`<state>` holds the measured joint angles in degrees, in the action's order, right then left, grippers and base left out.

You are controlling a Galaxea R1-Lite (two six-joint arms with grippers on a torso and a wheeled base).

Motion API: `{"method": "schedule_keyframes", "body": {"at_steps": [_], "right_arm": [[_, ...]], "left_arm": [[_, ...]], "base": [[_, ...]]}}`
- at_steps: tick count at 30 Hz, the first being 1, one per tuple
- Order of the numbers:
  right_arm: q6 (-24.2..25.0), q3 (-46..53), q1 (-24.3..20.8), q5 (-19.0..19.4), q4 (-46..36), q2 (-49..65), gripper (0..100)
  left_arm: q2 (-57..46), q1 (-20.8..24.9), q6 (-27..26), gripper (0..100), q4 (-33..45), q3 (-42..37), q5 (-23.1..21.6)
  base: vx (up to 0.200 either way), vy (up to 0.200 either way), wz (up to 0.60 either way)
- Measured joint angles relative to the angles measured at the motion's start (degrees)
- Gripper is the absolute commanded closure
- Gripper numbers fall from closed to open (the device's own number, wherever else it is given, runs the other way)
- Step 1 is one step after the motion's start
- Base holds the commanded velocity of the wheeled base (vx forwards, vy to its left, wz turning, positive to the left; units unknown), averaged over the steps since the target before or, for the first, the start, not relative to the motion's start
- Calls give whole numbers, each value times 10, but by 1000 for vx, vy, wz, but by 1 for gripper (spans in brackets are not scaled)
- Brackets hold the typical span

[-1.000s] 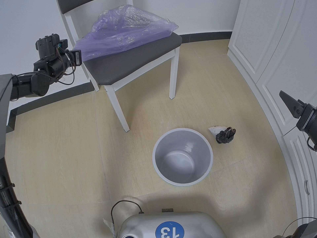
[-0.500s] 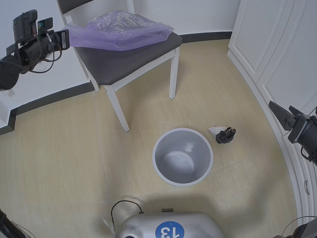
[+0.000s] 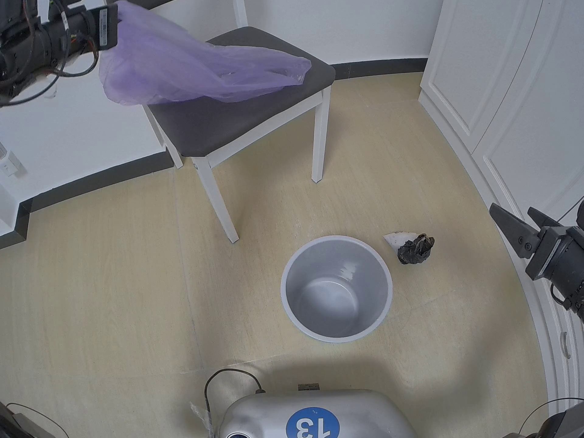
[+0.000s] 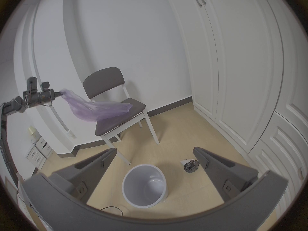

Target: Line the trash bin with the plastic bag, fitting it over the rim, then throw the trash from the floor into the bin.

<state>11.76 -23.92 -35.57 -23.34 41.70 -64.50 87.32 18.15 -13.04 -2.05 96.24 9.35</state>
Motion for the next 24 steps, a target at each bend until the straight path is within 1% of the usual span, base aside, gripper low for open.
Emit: {"method": "schedule_keyframes", "body": {"at_steps": [6, 10, 16, 24], "right_arm": [[3, 7, 0, 17, 0, -1, 0], [3, 15, 0, 25, 0, -2, 0], [3, 22, 0, 28, 0, -5, 0], [1, 23, 0, 29, 1, -3, 0]], "left_arm": [[-8, 74, -23, 100, 9, 27, 22], [-15, 111, -31, 100, 8, 32, 27], [-26, 153, -33, 100, 7, 32, 28], [-32, 188, -40, 100, 10, 24, 40]], "base": [[0, 0, 0], [0, 0, 0], [0, 0, 0], [0, 0, 0]]}}
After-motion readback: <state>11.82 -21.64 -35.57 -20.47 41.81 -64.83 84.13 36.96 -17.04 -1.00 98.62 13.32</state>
